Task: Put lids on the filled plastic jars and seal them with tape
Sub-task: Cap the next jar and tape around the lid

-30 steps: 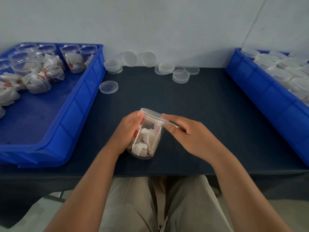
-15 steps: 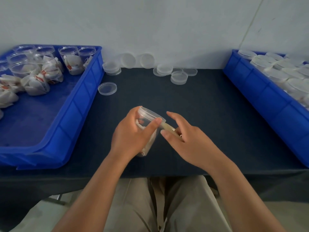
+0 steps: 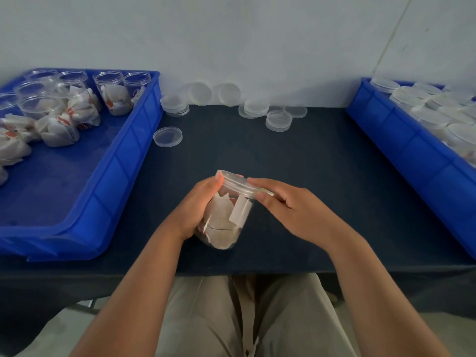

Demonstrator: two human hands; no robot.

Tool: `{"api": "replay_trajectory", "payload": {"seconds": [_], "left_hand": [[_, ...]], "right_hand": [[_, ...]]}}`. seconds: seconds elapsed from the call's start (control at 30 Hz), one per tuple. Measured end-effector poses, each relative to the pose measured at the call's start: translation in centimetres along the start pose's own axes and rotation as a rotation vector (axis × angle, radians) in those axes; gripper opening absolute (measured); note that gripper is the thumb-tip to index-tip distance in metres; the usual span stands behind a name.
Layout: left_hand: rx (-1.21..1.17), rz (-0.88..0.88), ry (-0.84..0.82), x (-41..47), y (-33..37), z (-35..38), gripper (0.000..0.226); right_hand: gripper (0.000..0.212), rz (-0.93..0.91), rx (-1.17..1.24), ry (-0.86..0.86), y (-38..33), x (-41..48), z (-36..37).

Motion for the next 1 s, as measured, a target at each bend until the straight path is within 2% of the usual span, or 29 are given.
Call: {"api": "replay_trajectory", "payload": {"seconds": [0.17,0.3,0.33,0.43,0.5,0.6,0.7,0.8,0.9,1.0], "left_hand": [[0.1,0.03,0.044,0.2,-0.3,-0.3,0.058],[0.432,0.233,0.376,-1.2,1.2,-0.3,0.038],[0.497,0.213,0.37,-1.4,1.4,0.3,0.042],[0.605,0.093,0.353,-2.0,1.0,2.4,0.089],[0.642,0.101,0.43,-2.1,0.9,2.9,0.098],[0.58,0.082,0.454,-1.6,0.9,2.2,0.087],[0.517,0.077,0.398,-1.0,0.9,1.1,0.078],[0.416,0.103,0.338,-0.8,1.0,0.5,0.061],[0.315,0.096,0.324,-0.4,1.3,-0.6,0.057],[0.174,0.06,0.125,0.5,0.6,-0.7,0.052]], "right_hand": [[0.045,0.036,0.023,0.114,-0.9,-0.6,0.8],[0.05,0.081,0.019,0.195,-1.3,-1.6,1.2],[0.052,0.084,0.001,0.215,-1.5,-1.8,1.2],[0.059,0.041,-0.062,0.267,-2.2,-2.5,1.5],[0.055,0.043,-0.066,0.256,-2.3,-2.6,1.7],[0.054,0.075,0.038,0.15,-1.4,-2.3,1.9],[0.057,0.081,0.119,0.082,-0.3,-2.1,1.2],[0.054,0.051,0.091,0.049,0.3,-1.8,0.5],[0.053,0.074,0.051,0.031,1.2,-1.2,0.4],[0.058,0.085,0.058,0.035,1.5,-0.3,0.3]]}}
Point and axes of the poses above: each hand's wrist, its own x-axis towards the middle knuckle, its own z-axis out of the palm, y = z × x, the point moved 4 cm from there along x, towards the middle knuckle, and after that the axes turned 5 degrees about z, right-handed, at the moved point
